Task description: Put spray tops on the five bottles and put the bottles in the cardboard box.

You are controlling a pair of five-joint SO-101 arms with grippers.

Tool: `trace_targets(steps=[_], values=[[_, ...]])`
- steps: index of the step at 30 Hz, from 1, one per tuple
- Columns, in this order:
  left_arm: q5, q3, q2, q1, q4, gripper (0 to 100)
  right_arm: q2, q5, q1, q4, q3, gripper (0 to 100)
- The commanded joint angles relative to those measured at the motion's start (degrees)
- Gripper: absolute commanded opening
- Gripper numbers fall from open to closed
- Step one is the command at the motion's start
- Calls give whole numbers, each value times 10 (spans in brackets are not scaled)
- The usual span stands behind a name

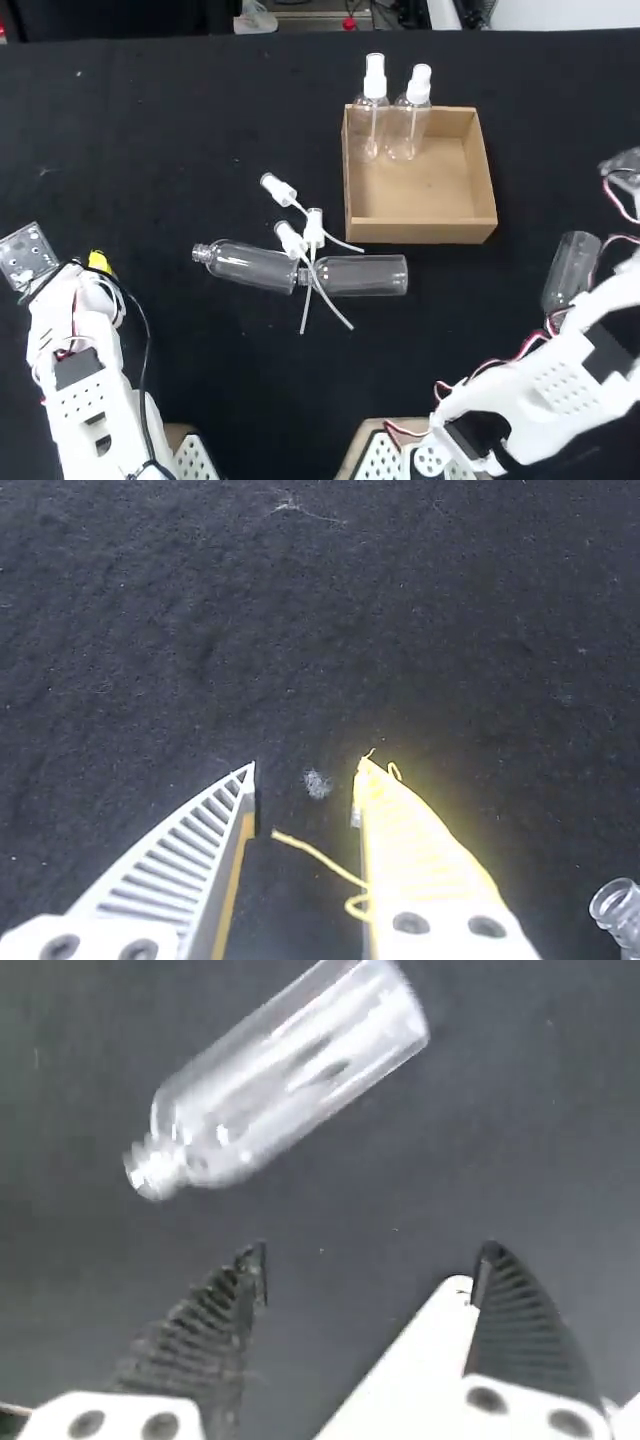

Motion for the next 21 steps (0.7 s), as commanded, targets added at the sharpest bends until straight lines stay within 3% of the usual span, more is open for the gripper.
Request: trace_targets(steps=[1,7,9,17,21], values=[[6,-15,-7,0,-15,155,-4,96,6,3,-29,289],[6,-15,-7,0,-15,155,35,293,7,3,-29,289],[6,-15,-7,0,-15,155,60,321,8,3,-32,286],[6,-15,-7,0,-15,155,110,323,8,-13,-29,286],[6,-15,-7,0,-15,155,112,275,-9,13,-22,286]])
